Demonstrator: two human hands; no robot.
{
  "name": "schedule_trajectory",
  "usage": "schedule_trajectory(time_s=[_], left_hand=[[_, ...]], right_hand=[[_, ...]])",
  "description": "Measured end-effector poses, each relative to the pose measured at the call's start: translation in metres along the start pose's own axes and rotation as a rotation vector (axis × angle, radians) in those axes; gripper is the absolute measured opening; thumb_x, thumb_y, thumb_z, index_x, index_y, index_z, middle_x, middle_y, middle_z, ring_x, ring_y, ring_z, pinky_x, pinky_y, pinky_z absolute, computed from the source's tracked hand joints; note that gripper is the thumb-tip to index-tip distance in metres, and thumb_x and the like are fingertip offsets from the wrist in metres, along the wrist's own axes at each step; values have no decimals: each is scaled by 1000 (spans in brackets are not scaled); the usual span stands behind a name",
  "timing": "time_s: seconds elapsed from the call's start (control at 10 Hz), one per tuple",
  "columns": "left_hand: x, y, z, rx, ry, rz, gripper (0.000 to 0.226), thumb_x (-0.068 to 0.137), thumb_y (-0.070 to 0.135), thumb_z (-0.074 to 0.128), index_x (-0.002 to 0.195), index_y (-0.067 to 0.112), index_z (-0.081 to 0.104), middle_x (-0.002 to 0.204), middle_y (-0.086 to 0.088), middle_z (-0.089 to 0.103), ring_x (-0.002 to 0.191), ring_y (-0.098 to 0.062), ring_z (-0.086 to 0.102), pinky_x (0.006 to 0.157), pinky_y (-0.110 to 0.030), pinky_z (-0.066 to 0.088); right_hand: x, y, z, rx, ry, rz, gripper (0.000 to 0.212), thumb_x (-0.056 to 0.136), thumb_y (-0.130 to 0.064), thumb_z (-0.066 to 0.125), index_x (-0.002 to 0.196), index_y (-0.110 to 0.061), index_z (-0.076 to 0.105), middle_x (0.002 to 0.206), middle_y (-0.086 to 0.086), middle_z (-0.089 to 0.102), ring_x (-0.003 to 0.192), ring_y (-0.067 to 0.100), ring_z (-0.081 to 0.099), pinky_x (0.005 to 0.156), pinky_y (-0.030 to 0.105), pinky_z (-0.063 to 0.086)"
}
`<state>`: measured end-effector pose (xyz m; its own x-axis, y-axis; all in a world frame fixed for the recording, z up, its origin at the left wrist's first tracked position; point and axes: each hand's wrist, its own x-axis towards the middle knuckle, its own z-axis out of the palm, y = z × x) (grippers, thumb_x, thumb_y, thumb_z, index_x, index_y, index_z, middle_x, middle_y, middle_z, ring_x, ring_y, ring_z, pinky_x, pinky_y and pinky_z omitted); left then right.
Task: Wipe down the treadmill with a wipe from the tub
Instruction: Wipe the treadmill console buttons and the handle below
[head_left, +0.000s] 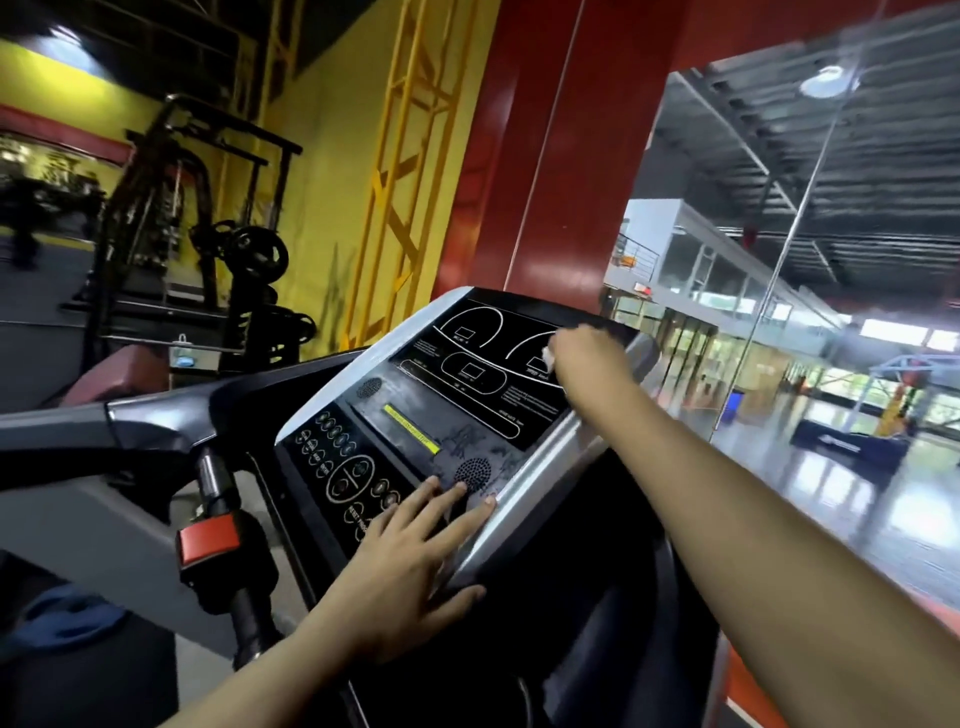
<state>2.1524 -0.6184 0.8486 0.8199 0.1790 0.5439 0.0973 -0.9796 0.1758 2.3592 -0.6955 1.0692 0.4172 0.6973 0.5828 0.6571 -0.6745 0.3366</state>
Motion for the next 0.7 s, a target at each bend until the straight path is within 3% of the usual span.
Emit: schedule_trajectory(time_s=[0.1,0.2,0.3,0.4,0.5,0.6,0.7], left_hand=[[-2,-3,14,6,69,28,77,94,74,32,154,55,-13,169,18,-7,154,-11,-21,125,-45,11],[-3,-8,29,-14,138,39,74,97,72,33,158,50,-2,170,16,-2,156,-13,-14,121,-48,13],[-3,-10,37,-32,194,34,72,97,68,38,160,45,11,170,13,9,158,-18,0,115,-49,17],[-3,-11,42,-49,242,37,72,97,66,40,161,41,18,169,10,15,158,-21,7,114,-48,18],[-3,-11,43,-59,270,37,72,96,65,42,160,42,20,169,10,17,158,-20,8,114,-48,19],[-3,-11,45,-52,274,36,72,95,63,43,160,42,20,169,10,18,158,-20,9,114,-47,19],[-3,-12,46,-56,280,44,72,94,63,44,159,41,23,168,9,20,157,-21,12,113,-47,21]], right_hand=[[-8,-36,22,214,-235,-100,14,82,-10,59,88,-16,71,85,11,62,89,16,64,67,27,45],[-32,-74,42,270,-447,-375,24,88,-17,57,106,-17,73,103,10,71,100,17,66,85,30,55],[15,-51,43,259,-284,-265,28,98,-18,50,117,-14,70,116,12,67,106,28,62,90,31,49],[85,-3,26,203,-281,115,17,84,-17,60,96,-20,72,98,10,67,85,30,62,75,28,46],[96,-1,32,168,-195,128,16,79,-7,58,81,-23,56,90,8,56,74,21,47,60,22,36],[80,-26,42,184,-312,-15,21,86,-13,61,100,-20,76,99,5,70,86,14,60,69,20,40],[78,-50,54,122,-388,-303,34,88,-25,55,117,-19,73,119,3,69,109,19,65,82,25,46]])
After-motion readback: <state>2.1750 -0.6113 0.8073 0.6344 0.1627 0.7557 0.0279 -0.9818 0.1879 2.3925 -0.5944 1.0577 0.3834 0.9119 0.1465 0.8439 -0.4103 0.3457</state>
